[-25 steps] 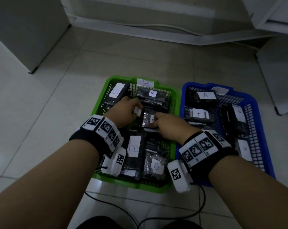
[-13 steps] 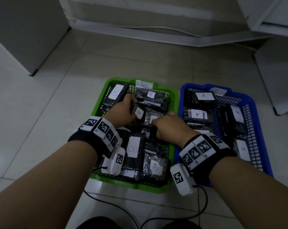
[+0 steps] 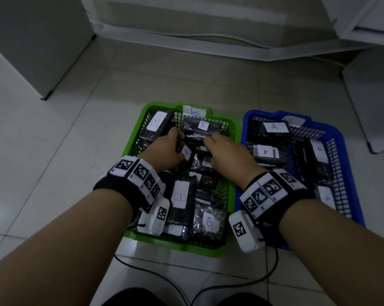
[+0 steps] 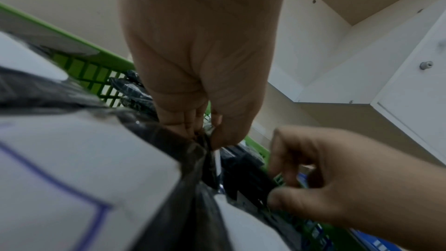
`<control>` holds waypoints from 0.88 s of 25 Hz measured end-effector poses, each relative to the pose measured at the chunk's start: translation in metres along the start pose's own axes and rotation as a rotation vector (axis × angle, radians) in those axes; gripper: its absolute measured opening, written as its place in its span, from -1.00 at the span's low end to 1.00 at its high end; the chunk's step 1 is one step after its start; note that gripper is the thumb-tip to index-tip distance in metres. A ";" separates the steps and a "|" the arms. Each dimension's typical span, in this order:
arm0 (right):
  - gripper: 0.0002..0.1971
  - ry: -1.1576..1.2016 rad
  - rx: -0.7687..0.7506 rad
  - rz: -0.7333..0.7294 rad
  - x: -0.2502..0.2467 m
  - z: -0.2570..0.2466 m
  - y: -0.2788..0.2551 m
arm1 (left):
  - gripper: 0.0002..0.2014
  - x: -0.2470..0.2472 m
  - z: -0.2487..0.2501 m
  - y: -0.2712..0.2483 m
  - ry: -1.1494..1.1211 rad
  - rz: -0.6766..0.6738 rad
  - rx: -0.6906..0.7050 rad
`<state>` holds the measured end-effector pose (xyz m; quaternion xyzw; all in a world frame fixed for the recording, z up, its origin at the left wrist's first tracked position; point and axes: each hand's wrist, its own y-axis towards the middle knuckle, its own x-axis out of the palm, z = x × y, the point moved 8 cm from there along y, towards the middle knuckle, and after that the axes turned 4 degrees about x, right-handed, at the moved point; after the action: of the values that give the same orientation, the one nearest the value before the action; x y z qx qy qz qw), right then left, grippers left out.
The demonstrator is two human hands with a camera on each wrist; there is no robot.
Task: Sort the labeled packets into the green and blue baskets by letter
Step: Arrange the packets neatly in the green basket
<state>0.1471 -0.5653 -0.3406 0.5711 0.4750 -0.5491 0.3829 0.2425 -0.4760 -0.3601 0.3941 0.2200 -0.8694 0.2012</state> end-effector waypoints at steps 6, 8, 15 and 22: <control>-0.75 0.247 0.094 -0.079 0.018 0.022 0.005 | -0.67 -0.011 -0.006 -0.005 -0.179 0.081 -0.058; -0.78 0.486 0.189 0.021 0.005 0.030 0.001 | -0.67 -0.016 -0.006 -0.005 -0.239 0.136 -0.064; -0.44 0.216 0.147 0.008 0.004 0.018 0.004 | -0.46 0.012 0.013 -0.002 -0.357 -0.129 -0.006; -0.69 0.320 0.216 -0.076 -0.005 0.004 -0.012 | -0.57 0.010 -0.007 -0.041 -0.022 -0.451 -0.023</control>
<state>0.1345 -0.5665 -0.3345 0.6705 0.4893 -0.5133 0.2179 0.2185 -0.4401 -0.3628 0.3229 0.3103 -0.8941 0.0087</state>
